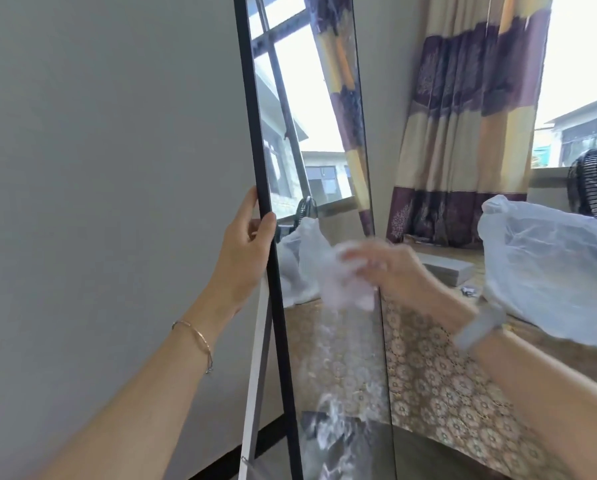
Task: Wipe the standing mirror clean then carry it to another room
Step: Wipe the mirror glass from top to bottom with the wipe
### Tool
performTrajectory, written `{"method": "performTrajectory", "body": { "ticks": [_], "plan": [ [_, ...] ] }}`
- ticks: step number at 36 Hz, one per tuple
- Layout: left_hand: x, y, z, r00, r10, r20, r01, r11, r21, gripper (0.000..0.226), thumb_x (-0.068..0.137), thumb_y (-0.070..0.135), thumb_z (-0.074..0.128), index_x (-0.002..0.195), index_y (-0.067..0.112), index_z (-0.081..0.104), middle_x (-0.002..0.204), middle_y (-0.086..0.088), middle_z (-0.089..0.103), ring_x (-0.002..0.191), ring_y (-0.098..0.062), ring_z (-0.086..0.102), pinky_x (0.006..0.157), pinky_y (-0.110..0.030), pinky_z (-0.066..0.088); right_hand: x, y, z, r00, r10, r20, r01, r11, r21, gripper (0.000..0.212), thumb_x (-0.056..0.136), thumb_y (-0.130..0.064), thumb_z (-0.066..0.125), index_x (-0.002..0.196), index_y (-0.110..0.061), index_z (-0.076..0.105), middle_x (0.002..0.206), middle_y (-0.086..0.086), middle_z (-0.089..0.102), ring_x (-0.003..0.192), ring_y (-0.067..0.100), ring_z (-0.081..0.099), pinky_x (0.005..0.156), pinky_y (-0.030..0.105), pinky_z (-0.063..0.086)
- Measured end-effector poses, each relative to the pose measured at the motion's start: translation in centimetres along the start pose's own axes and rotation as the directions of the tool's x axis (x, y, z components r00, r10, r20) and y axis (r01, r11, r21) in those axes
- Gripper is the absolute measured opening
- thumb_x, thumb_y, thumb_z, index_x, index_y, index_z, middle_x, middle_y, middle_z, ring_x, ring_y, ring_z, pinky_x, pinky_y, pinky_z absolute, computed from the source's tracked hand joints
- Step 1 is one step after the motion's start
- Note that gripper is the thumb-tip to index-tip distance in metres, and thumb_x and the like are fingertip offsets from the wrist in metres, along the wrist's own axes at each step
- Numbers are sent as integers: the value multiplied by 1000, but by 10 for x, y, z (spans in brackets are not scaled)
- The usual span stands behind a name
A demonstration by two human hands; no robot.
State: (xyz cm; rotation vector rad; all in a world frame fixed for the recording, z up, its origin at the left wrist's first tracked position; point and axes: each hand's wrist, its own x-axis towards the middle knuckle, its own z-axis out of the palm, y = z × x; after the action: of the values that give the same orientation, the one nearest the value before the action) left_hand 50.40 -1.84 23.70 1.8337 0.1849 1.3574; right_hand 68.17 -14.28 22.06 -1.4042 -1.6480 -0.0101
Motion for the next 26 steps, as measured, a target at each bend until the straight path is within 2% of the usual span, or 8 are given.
{"method": "performTrajectory", "body": {
  "ticks": [2,4,8,10,17,21,24,26],
  "plan": [
    [0,1,4,999,15,-45,-12,998,67,46,97,21,39,140,36,28,75,-9,43,67,-14,44,58,-5,41,30,-13,-13,983,-40,-179,63,990,126,36,86,4,51,92,-29,64,93,-8,67,76,4,67,66,20,57],
    [0,3,8,998,14,-54,-11,998,60,45,97,21,40,136,41,27,82,-8,52,74,-12,50,57,1,41,63,-23,-21,925,-85,-371,138,983,117,27,84,2,54,96,-21,64,90,-14,66,83,10,66,69,22,57],
    [0,4,12,998,32,-55,-30,999,35,41,97,21,39,114,57,32,80,-1,57,78,-16,52,62,-2,43,118,-26,-15,848,-106,-520,48,991,-123,33,87,6,42,111,-5,62,111,15,59,102,27,55,84,16,44],
    [1,2,13,998,23,-61,-19,998,59,44,97,20,39,130,49,33,71,-1,51,69,-16,48,60,-6,43,125,-24,0,853,-121,-508,70,990,-120,28,89,-2,43,111,-4,60,103,6,55,92,16,53,75,10,42],
    [1,-4,11,995,-27,-93,36,996,87,48,98,25,37,143,32,21,70,4,48,66,-5,47,61,-2,41,104,9,42,869,-176,-463,60,965,-253,37,85,-48,38,117,-29,36,112,12,48,92,28,54,77,49,51],
    [0,-6,8,993,1,-115,7,998,66,47,98,21,38,142,32,25,105,-2,61,95,-12,56,84,-12,44,52,39,75,862,-339,-378,244,929,-277,23,89,-27,43,111,-22,39,107,8,50,94,16,53,79,28,50],
    [-3,-3,8,993,8,-118,-3,999,43,47,99,17,37,142,30,26,84,6,55,79,-13,49,63,-3,42,-19,71,103,957,-176,-231,150,981,-126,25,85,-26,45,110,-23,43,107,5,50,92,11,53,75,26,51],
    [-4,-1,8,992,19,-125,-12,998,58,46,99,15,36,142,27,25,93,4,58,80,-9,52,65,-1,42,-56,86,102,999,-25,-27,22,995,-100,22,85,-26,47,106,-31,45,108,4,49,92,9,52,76,26,51]
  ]
}}
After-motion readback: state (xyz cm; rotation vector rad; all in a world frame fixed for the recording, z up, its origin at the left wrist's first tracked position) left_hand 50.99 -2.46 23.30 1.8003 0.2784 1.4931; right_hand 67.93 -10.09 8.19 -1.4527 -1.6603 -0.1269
